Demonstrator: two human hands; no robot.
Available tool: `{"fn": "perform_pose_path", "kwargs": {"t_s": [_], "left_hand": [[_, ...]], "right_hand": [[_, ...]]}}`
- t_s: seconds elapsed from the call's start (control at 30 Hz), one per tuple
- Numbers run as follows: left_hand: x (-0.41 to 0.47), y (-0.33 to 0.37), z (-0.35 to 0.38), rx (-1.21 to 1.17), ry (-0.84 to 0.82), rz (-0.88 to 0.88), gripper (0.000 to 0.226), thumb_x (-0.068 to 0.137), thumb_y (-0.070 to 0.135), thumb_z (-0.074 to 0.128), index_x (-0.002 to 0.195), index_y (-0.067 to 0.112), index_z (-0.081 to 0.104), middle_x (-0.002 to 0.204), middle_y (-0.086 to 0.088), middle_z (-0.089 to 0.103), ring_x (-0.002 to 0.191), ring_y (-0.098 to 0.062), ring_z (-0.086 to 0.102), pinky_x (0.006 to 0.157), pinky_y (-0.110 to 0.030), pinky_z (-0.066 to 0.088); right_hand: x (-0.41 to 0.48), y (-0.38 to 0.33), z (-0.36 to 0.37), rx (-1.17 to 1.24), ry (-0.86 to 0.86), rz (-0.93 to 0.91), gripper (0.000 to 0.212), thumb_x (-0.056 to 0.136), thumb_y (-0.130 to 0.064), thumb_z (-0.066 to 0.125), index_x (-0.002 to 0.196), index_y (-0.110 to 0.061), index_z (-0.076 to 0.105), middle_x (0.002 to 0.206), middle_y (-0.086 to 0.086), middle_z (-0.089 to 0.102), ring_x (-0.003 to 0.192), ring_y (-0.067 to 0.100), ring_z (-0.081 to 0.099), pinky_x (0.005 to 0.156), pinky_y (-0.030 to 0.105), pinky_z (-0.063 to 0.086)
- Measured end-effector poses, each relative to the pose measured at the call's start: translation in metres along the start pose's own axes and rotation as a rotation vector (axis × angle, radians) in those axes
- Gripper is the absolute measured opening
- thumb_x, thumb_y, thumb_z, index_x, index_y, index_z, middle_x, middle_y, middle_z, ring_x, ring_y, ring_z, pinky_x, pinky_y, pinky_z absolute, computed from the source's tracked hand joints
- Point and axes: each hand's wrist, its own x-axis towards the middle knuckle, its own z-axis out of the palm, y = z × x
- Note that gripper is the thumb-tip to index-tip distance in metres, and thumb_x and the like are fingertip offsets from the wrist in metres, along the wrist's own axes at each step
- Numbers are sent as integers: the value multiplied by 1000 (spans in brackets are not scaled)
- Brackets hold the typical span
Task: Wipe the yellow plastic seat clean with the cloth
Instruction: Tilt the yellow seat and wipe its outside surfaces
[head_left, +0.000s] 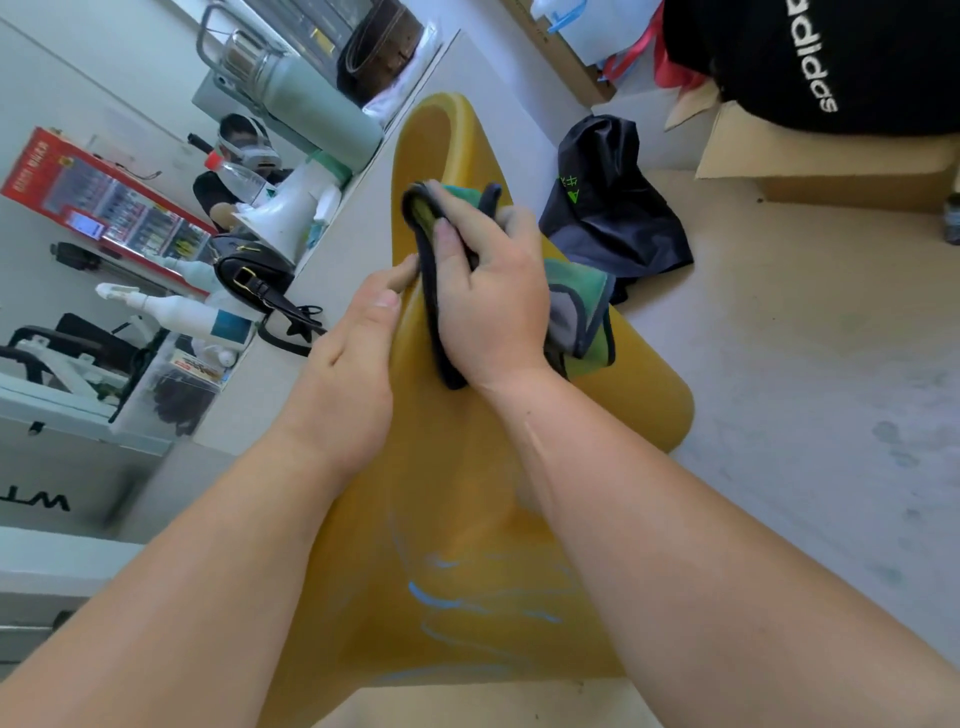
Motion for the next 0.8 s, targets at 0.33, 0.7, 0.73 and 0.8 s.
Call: {"fn": "perform_pose_path", "kwargs": {"t_s": [0.33, 0.7, 0.73, 0.8], "left_hand": [[-20, 25, 10, 42, 45, 37, 43, 106, 40, 20, 142, 44, 44, 143, 14, 49, 132, -6, 44, 116, -37, 31], [-17, 20, 10, 53, 69, 43, 43, 107, 39, 23, 143, 44, 43, 139, 27, 44, 130, 5, 38, 117, -28, 26], [-17, 19, 10, 56, 70, 49, 43, 107, 38, 23, 144, 44, 43, 138, 28, 42, 129, 8, 36, 117, -25, 25], [-17, 18, 10, 83, 66, 68, 42, 107, 37, 23, 144, 44, 42, 137, 29, 41, 123, 14, 34, 111, -15, 25]], "right_hand": [[-125, 106, -24, -185, -123, 959, 43, 108, -34, 32, 146, -27, 52, 138, 7, 52, 92, 14, 45, 84, 25, 35], [-68, 64, -15, -147, 24, 237, 39, 105, -25, 48, 143, -26, 55, 102, 4, 47, 80, 6, 42, 74, 17, 32], [-72, 86, -16, -180, 0, 369, 38, 106, -26, 46, 143, -24, 56, 107, 4, 49, 87, 5, 43, 77, 17, 32], [-87, 128, -22, -272, -111, 668, 36, 106, -31, 41, 133, -22, 64, 121, 6, 59, 106, 18, 55, 89, 25, 38]]}}
